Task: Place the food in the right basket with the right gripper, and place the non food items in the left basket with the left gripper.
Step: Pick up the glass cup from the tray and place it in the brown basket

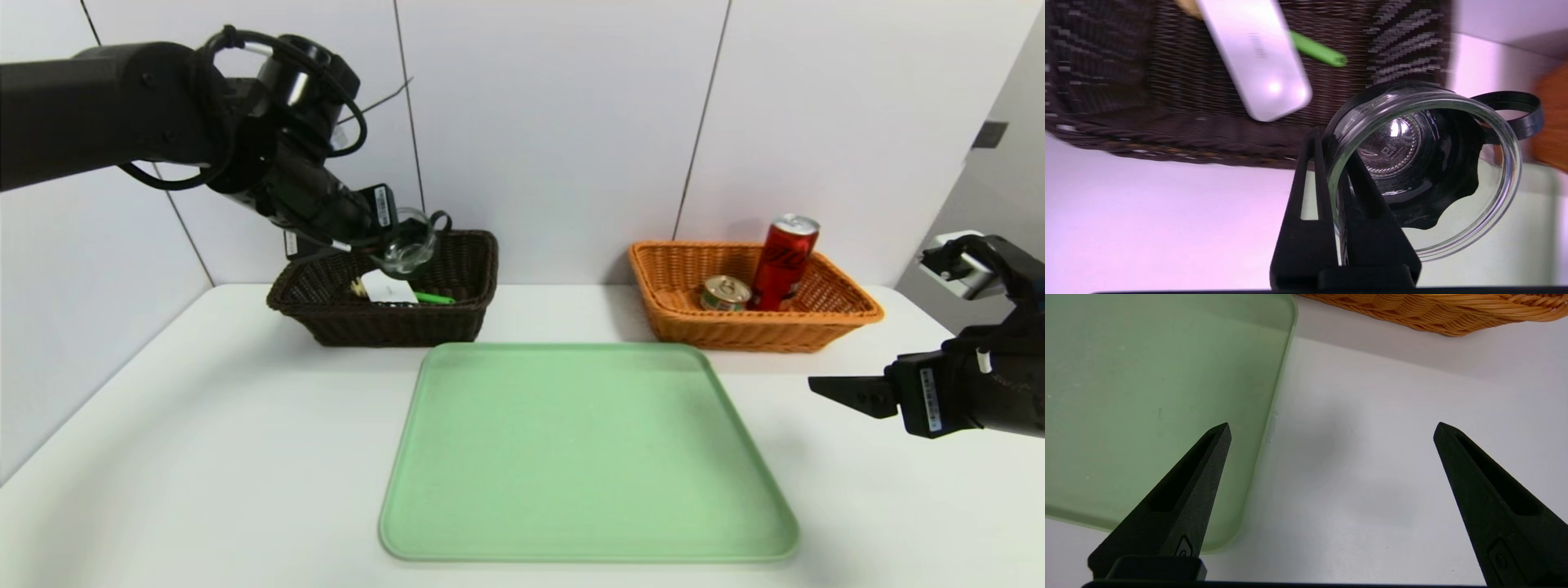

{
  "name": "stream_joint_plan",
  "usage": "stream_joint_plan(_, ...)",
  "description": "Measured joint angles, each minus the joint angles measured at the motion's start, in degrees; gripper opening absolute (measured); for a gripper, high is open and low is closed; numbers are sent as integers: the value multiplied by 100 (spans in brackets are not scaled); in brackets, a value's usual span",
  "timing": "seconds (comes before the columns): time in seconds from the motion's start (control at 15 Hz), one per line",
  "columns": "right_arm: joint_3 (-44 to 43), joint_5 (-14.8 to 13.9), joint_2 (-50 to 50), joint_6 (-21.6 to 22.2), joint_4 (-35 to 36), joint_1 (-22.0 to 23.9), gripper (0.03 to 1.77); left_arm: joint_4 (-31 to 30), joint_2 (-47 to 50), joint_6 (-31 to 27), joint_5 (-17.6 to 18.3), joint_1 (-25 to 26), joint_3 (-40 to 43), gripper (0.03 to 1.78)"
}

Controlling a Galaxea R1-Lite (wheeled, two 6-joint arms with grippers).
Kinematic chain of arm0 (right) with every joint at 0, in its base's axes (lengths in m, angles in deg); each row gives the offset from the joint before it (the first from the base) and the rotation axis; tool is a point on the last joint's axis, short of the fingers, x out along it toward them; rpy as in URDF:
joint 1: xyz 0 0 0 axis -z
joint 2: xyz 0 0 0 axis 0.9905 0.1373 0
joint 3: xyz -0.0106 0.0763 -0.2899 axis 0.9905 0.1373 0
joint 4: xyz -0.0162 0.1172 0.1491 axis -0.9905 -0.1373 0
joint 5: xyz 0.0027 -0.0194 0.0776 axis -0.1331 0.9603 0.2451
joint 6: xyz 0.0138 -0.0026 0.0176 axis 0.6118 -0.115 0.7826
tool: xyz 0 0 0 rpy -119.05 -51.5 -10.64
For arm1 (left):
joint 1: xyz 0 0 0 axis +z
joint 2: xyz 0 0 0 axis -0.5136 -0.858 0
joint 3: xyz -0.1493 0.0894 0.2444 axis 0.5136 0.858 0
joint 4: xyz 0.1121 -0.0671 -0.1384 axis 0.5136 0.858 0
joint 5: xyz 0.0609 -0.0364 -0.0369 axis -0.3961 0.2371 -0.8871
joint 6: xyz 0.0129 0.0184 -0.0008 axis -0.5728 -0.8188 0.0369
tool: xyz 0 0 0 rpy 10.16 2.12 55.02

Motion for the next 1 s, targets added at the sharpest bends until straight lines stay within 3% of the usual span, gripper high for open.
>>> stream_joint_plan(0.2,-2,-30,5,4,-1,-39,171,-11,-366,-199,-266,80,9,10)
stream_joint_plan(1.0,60,-35,-32,12,0,15,171,-1651,-1329,-280,-670,127,-38,10)
